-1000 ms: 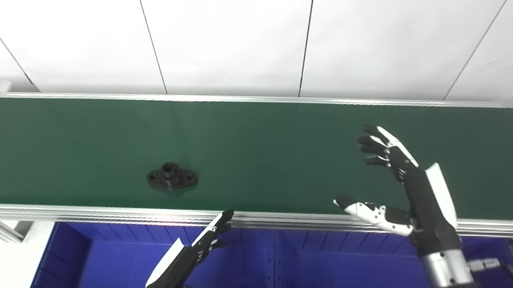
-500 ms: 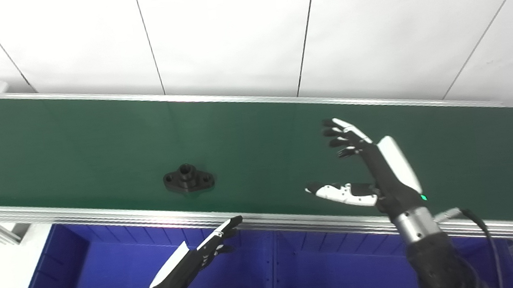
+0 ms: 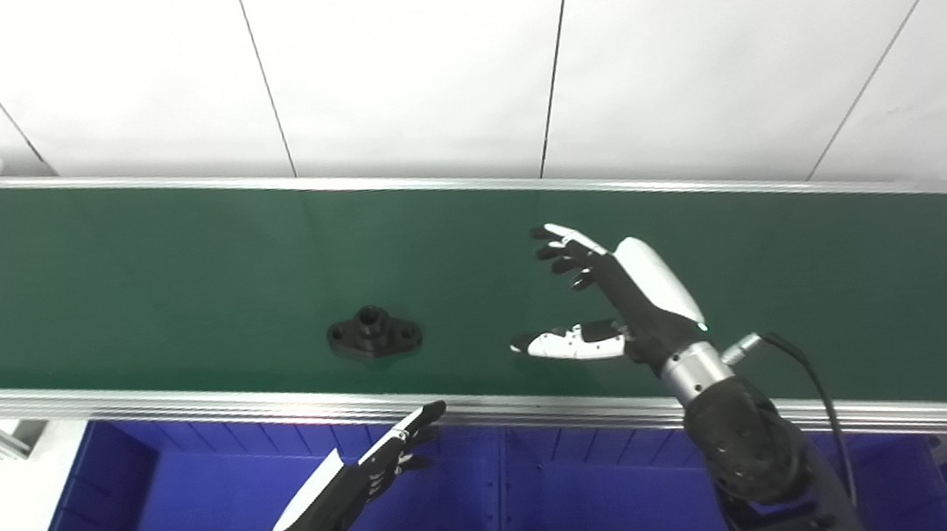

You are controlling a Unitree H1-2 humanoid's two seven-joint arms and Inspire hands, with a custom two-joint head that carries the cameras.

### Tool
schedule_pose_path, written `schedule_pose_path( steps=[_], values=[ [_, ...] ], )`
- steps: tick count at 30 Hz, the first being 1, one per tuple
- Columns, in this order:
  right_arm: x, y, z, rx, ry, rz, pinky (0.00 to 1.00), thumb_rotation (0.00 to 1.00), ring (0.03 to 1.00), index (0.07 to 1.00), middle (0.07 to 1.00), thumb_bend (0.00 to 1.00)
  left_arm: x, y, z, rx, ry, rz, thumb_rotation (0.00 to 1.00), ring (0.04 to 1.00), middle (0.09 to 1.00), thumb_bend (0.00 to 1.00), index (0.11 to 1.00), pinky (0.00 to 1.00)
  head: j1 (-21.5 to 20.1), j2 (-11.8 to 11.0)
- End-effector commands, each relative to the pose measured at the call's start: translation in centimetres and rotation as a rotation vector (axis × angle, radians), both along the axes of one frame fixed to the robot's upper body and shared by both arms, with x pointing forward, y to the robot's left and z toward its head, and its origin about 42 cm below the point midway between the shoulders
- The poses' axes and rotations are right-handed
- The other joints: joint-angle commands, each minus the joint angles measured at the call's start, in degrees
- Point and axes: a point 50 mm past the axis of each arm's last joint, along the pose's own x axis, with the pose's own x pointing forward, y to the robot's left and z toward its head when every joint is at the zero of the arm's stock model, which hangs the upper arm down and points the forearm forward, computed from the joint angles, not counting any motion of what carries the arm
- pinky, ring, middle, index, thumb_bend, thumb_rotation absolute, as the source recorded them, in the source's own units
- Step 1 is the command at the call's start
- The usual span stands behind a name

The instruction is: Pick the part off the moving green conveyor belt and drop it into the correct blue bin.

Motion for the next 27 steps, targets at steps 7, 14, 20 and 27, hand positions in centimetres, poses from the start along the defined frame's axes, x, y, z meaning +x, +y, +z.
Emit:
schedule_pose_path(
  steps=[7, 14, 20, 27],
  values=[
    [1.8, 2.4, 1.9, -0.042, -0.066, 0.075, 0.72, 0.33, 0.8, 0.879, 0.838, 0.76, 0.0, 0.3, 0.7, -0.023, -0.042, -0.008, 0.42, 0.945, 0.981, 0.71, 0.952, 0.85, 1.18, 0.23],
    [2.5, 3.9, 2.1, -0.075, -0.059, 0.115, 0.74, 0.33, 0.823, 0.887, 0.852, 0.75, 0.0, 0.1, 0.8, -0.034, -0.033, 0.0, 0.44, 0.923, 0.973, 0.7, 0.945, 0.82, 1.4, 0.51],
    [3.4, 4.8, 2.1, -0.121, -0.064, 0.138, 0.76, 0.34, 0.834, 0.886, 0.846, 0.74, 0.0, 0.0, 1.0, -0.019, -0.044, -0.014, 0.44, 0.922, 0.971, 0.7, 0.943, 0.82, 1.45, 0.52],
    [4.3, 5.3, 1.2, -0.161, -0.049, 0.151, 0.75, 0.31, 0.815, 0.875, 0.844, 0.75, -0.1, -0.2, 1.1, -0.027, -0.042, -0.02, 0.43, 0.929, 0.973, 0.7, 0.942, 0.83, 1.83, 0.84]
  ],
)
